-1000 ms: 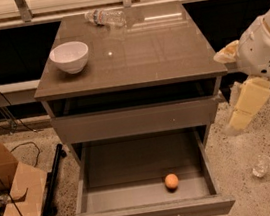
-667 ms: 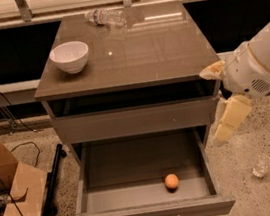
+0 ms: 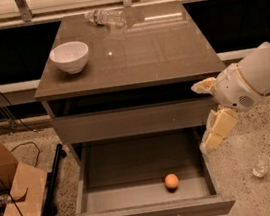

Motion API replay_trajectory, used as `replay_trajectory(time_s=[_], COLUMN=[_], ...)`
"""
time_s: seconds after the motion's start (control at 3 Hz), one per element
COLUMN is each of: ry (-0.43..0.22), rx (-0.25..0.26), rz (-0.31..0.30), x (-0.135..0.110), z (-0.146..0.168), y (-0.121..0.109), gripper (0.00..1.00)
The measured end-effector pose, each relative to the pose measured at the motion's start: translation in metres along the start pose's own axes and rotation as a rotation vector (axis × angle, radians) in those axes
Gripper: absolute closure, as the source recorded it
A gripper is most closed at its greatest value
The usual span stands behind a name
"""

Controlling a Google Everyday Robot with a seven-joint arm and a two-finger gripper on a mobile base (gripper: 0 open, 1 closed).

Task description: Pick orange from middle drawer and place on counter

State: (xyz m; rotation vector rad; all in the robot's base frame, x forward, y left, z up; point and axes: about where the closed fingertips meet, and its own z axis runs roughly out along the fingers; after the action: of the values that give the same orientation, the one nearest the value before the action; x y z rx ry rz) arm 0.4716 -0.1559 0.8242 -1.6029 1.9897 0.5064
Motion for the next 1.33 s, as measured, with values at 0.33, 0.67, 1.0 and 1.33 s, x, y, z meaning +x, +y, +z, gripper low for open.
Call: replay_trajectory(time_s=[0.33, 0.67, 1.0, 1.33], ry=[0.009, 0.028, 0.04, 0.038], rx=[-0.026, -0.021, 0.005, 0.031], rz=[0.06, 0.127, 0.184, 0.201], x=[0.008, 0.029, 0.054, 0.074], z=[0.027, 0.061, 0.094, 0.125], y=[0.003, 0.002, -0.004, -0.013], gripper=[0.0, 0.0, 0.0, 0.0])
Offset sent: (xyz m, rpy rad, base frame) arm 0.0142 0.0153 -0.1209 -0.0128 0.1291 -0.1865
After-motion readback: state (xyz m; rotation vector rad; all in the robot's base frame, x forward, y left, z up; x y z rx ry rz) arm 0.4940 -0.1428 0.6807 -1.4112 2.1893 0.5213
